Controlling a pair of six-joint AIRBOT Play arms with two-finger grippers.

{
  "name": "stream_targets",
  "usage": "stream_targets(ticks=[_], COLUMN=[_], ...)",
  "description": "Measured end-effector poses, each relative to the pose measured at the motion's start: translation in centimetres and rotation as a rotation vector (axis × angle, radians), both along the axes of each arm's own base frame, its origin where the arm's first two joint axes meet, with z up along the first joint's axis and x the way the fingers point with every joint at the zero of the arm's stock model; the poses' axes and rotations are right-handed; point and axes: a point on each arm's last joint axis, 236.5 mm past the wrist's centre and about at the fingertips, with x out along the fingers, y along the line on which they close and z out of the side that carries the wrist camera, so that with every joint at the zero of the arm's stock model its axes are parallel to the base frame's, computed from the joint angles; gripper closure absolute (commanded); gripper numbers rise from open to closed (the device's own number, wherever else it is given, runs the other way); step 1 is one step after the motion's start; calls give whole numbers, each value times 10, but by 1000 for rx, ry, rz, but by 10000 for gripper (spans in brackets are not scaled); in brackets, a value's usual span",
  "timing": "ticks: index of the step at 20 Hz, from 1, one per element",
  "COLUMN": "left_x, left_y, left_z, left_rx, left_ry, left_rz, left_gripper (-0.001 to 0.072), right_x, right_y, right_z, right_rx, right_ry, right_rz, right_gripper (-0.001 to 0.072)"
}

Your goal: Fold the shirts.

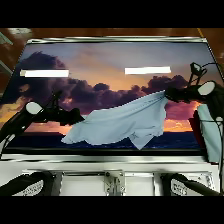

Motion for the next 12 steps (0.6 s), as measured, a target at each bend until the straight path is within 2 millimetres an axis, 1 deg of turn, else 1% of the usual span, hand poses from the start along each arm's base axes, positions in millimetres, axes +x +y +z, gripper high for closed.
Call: stream_targets(ticks=[1, 2, 3, 4, 5, 6, 7, 8, 9, 10, 11, 12], left_x=[12, 24, 34, 43, 52, 59, 63, 65, 65, 62, 54, 43], left_y=[-1, -1, 0, 2, 5, 11, 22, 36, 53, 73, 97, 119], left_z=[-8, -12, -14, -12, -7, 0, 9, 19, 29, 38, 45, 49], left_rx=[0, -1, -5, -9, -18, -27, -32, -29, -16, 7, 43, 83], left_ry=[-4, -13, -18, -25, -32, -34, -29, -23, -15, -4, 13, 39], left_rz=[12, 27, 35, 42, 46, 45, 41, 32, 29, 30, 34, 40], left_gripper=[428, 137, 39, 39, 51, 114, 187, 210, 210, 205, 144, -3], right_x=[9, 17, 23, 27, 30, 32, 32, 30, 25, 16, 3, -14], right_y=[3, 5, 7, 8, 8, 5, 1, -6, -16, -30, -46, -62], right_z=[-12, -21, -26, -29, -26, -19, -10, 4, 17, 29, 37, 42], right_rx=[41, 78, 103, 118, 125, 124, 120, 110, 92, 62, 33, 9], right_ry=[3, 1, -4, -10, -21, -38, -49, -61, -65, -58, -37, 2], right_rz=[-30, -61, -80, -90, -90, -81, -69, -55, -41, -29, -23, -19], right_gripper=[626, 579, 277, 32, 33, 33, 33, 33, 34, 35, 35, 35])
